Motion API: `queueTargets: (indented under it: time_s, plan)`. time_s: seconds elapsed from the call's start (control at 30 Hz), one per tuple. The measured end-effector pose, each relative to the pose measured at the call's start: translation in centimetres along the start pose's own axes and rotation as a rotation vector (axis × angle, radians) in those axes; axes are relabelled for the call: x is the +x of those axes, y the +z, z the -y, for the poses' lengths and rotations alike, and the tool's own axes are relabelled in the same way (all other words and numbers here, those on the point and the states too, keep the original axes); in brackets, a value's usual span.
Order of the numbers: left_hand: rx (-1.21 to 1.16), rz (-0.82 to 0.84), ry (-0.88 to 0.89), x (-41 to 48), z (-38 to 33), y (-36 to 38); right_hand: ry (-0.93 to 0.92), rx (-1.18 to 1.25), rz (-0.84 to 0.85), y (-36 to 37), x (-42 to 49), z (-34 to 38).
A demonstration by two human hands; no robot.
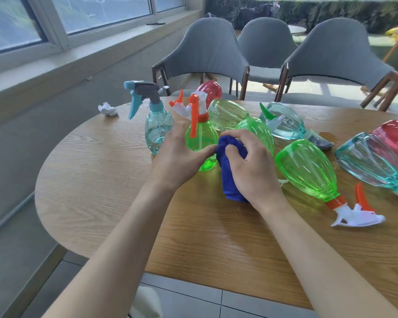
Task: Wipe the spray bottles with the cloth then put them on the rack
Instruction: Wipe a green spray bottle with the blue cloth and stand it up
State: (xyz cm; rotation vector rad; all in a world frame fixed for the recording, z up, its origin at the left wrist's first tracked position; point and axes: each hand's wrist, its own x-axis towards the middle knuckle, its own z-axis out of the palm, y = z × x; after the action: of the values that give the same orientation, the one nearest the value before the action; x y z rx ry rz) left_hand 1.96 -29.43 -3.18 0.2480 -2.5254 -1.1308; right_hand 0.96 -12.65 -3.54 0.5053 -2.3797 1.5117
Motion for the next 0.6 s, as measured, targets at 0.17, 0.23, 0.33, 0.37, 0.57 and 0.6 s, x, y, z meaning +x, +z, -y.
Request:
queueTargets:
  time_s: [0.17, 0.23, 0.33, 0.37, 0.57, 0.6]
  plan:
    - [-0.028, 0.044, -0.091, 0.3, 0.6, 0.1, -0.019, -0.035, 0.014, 0.3, 0.3, -0.4]
    - [-0.026, 0.018, -0.080, 0.3, 0.7, 0.2, -0.016, -0.041, 0.024, 0.5, 0.4, -0.5]
    - [0.010, -0.026, -0.070, 0.3, 1.0, 0.4, -0.016, -0.060, 0.030, 0.6, 0.5, -0.7]
    - [0.027, -0.039, -0.071, 0.4, 1.0, 0.5, -0.016, -0.066, 0.032, 0.6, 0.5, -0.7]
    - [0.070, -0.082, -0.099, 1.1, 1.4, 0.8, -0.010, -0.077, 0.030, 0.6, 0.6, -0.9]
    - [0.078, -0.086, -0.108, 1.3, 1.5, 0.8, -0.008, -0.077, 0.028, 0.5, 0.7, -0.9]
